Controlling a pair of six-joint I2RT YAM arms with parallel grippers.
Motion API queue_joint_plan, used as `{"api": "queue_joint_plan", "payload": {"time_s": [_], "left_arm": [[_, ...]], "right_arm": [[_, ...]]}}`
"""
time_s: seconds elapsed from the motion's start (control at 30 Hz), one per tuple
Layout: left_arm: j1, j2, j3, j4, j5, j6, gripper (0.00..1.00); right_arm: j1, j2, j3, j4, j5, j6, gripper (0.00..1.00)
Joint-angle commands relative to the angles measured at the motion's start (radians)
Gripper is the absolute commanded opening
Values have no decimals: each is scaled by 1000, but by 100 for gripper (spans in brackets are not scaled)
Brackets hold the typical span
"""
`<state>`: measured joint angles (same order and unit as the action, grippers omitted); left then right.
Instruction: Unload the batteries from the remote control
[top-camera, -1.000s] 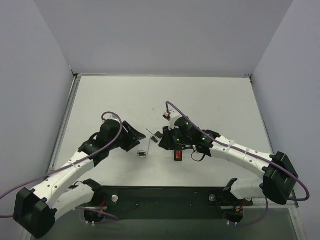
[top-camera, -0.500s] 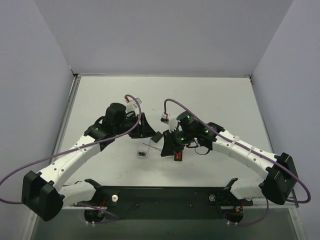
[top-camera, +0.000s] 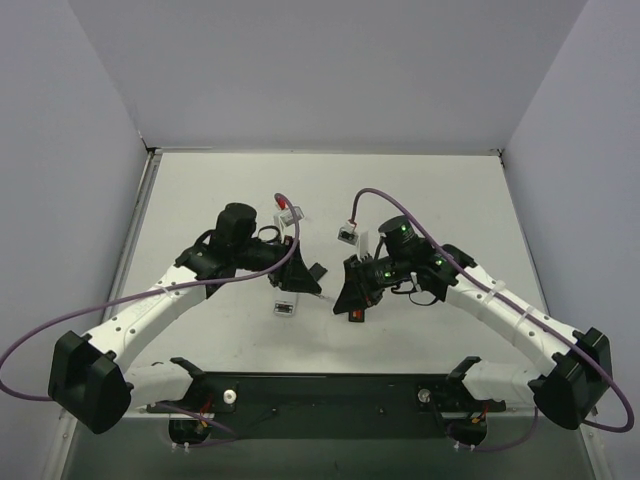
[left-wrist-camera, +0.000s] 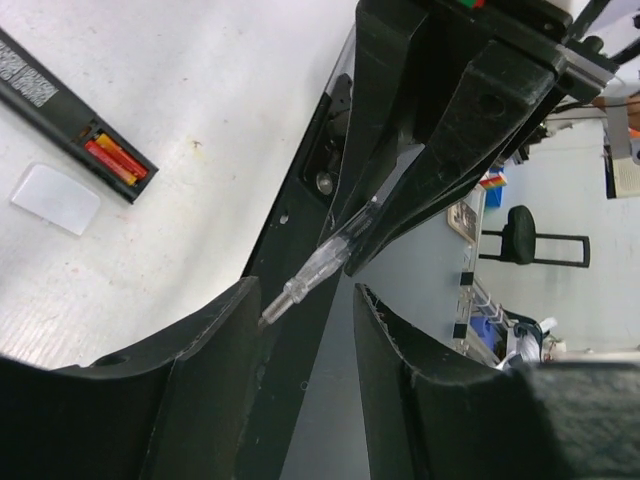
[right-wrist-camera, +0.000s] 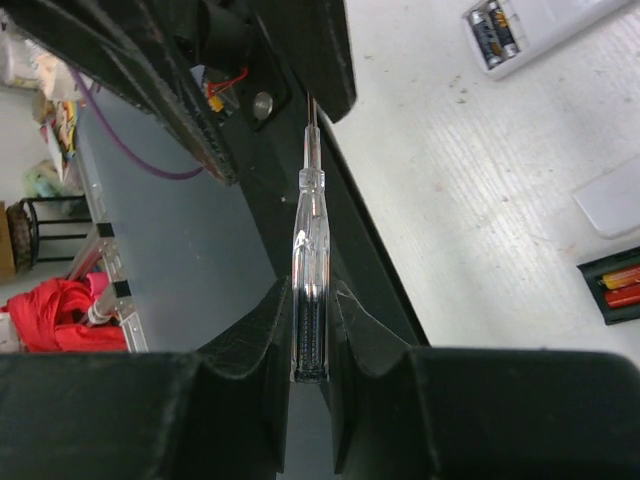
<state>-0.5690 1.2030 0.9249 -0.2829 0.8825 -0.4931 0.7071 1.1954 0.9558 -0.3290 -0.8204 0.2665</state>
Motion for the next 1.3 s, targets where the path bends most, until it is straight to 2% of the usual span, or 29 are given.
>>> {"api": "queue_joint_plan", "payload": {"time_s": [0.0, 0.2, 0.6, 0.73, 0.9, 1.27], "left_arm": [[-5, 6, 20, 97, 131, 25, 52], [-9, 27, 17, 116, 183, 50, 50], [-22, 59, 17, 37, 239, 116, 43], [-26, 61, -3, 77, 245, 91, 41], [-35, 69, -29, 177, 259, 22, 31], [-65, 110, -35, 198, 331, 34, 34]], "right_arm": [[0, -28, -9, -7, -132, -24, 0], [0, -40, -19, -5, -167, -24, 0], [-44, -56, -17, 19, -174, 10, 0], [-52, -53, -20, 31, -190, 17, 0], [-55, -42, -25, 53, -215, 30, 0], [-61, -30, -29, 68, -263, 13, 0]]}}
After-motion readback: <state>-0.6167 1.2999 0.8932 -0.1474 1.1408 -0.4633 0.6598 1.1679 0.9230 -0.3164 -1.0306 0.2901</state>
